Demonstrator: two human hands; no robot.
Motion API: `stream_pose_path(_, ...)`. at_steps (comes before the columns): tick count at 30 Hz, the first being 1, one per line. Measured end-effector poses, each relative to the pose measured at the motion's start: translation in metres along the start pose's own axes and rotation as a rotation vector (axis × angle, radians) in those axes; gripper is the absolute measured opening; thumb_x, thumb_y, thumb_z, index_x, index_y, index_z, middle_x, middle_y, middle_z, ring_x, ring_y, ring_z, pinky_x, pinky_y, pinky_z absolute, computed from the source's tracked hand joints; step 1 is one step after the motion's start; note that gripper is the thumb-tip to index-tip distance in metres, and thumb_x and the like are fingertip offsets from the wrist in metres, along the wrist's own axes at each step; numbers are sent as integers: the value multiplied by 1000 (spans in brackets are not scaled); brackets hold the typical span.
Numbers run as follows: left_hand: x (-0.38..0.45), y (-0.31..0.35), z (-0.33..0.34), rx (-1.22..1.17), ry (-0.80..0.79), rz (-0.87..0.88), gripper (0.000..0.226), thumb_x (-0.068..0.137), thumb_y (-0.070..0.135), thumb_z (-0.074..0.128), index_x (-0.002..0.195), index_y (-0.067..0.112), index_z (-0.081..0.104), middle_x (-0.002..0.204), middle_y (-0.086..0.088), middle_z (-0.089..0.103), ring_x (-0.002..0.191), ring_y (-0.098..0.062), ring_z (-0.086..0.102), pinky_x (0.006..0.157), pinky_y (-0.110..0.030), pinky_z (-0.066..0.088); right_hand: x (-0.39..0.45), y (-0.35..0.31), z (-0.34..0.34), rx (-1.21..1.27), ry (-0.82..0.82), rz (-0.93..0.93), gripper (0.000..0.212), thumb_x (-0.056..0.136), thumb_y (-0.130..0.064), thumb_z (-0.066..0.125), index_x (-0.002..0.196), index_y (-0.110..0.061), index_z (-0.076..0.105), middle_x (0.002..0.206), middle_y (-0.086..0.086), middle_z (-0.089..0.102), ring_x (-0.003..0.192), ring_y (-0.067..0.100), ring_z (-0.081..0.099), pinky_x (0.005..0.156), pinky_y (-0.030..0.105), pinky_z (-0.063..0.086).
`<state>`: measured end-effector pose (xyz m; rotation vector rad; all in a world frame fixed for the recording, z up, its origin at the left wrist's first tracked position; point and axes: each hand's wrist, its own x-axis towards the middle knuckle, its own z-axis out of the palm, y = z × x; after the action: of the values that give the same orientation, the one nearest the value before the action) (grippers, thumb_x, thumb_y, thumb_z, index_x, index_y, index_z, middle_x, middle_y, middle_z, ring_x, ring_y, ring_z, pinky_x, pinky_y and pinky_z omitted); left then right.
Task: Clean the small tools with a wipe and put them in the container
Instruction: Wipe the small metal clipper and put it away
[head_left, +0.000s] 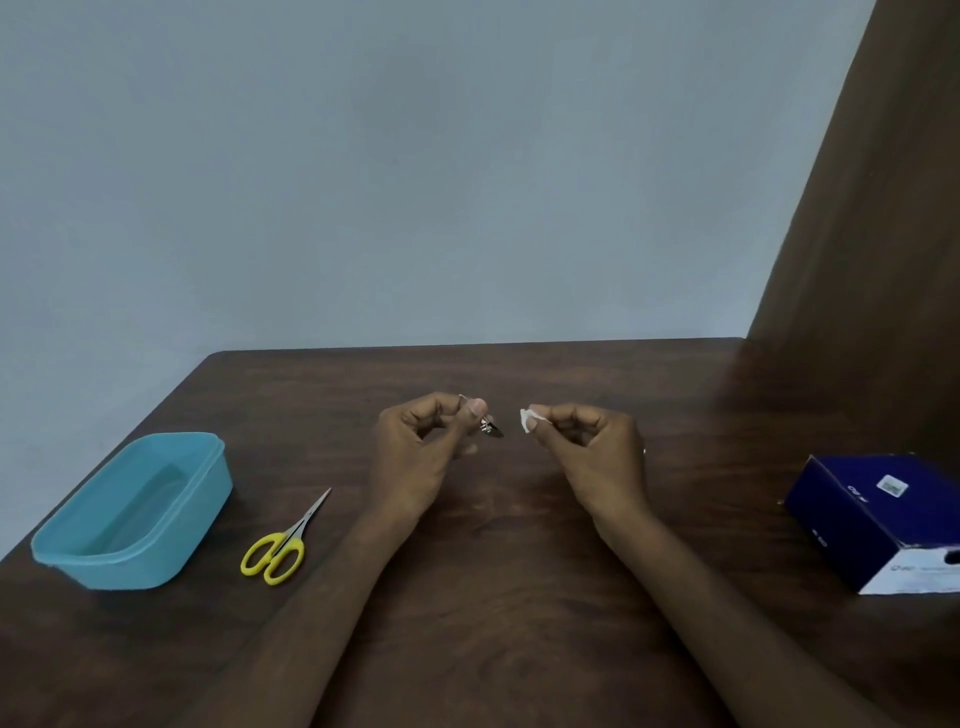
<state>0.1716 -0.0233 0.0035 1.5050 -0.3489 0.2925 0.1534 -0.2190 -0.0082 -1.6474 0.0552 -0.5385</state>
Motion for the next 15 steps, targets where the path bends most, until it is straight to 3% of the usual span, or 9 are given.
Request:
stream_pose_path(4,-2,-3,4,7,-12,-20,17,92,27,81,86,11,83,84,-8,82,80,-19,79,76,-32,66,-11,-6,9,-57,-70,-123,9,89,-18,86,97,-21,86,94,-12,83,90,4,79,88,30,63)
stream_pose_path(10,4,-9,4,-46,90,-35,13,96,14,80,87,5,81,84,-14,82,78,-20,79,76,-28,65,-16,0,20,-195,-145,-280,15,90,-16,81,100,-25,86,99,-16,81,96,2,76,87,39,63)
stream_pose_path(15,4,-10,6,-58,83,-33,14,95,13,79,88,2,81,83,-14,81,77,-18,78,76,-28,66,-17,-7,18,-247,-106,-342,15,89,-16,83,96,-28,86,94,-19,80,93,1,75,78,24,57)
